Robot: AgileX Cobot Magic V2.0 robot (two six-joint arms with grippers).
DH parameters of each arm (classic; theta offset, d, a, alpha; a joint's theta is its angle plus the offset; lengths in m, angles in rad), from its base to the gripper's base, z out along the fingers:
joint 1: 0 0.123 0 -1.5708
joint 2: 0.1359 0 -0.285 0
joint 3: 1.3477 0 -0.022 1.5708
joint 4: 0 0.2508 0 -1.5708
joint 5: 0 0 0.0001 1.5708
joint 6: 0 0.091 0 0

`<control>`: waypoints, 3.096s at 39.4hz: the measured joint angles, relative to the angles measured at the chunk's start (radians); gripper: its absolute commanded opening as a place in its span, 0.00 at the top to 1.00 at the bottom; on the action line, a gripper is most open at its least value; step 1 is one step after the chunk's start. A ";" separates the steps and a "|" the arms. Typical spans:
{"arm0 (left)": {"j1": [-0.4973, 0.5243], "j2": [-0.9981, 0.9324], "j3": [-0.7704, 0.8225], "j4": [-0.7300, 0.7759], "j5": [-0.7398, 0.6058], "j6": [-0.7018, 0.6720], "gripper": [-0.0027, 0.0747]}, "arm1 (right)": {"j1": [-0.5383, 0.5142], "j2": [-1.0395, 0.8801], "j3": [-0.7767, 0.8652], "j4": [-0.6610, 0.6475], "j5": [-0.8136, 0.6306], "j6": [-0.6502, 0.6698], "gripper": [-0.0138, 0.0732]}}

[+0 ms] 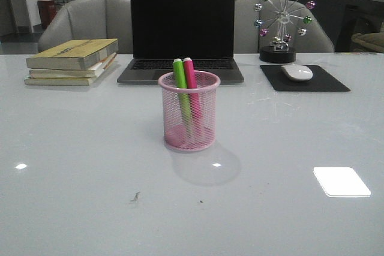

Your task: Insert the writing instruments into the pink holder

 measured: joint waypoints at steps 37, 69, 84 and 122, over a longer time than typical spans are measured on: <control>0.000 0.000 0.000 0.000 0.000 0.000 0.77 | 0.000 0.000 0.192 0.037 -0.150 0.000 0.78; 0.000 0.000 0.007 0.004 -0.003 0.000 0.85 | 0.000 0.000 0.192 0.037 -0.150 0.000 0.78; 0.000 -0.182 0.090 0.049 -0.114 0.000 0.85 | 0.000 0.000 0.192 0.037 -0.150 0.000 0.78; 0.000 -0.580 0.675 0.070 -0.245 -0.113 0.85 | 0.000 0.000 0.192 0.037 -0.149 0.000 0.78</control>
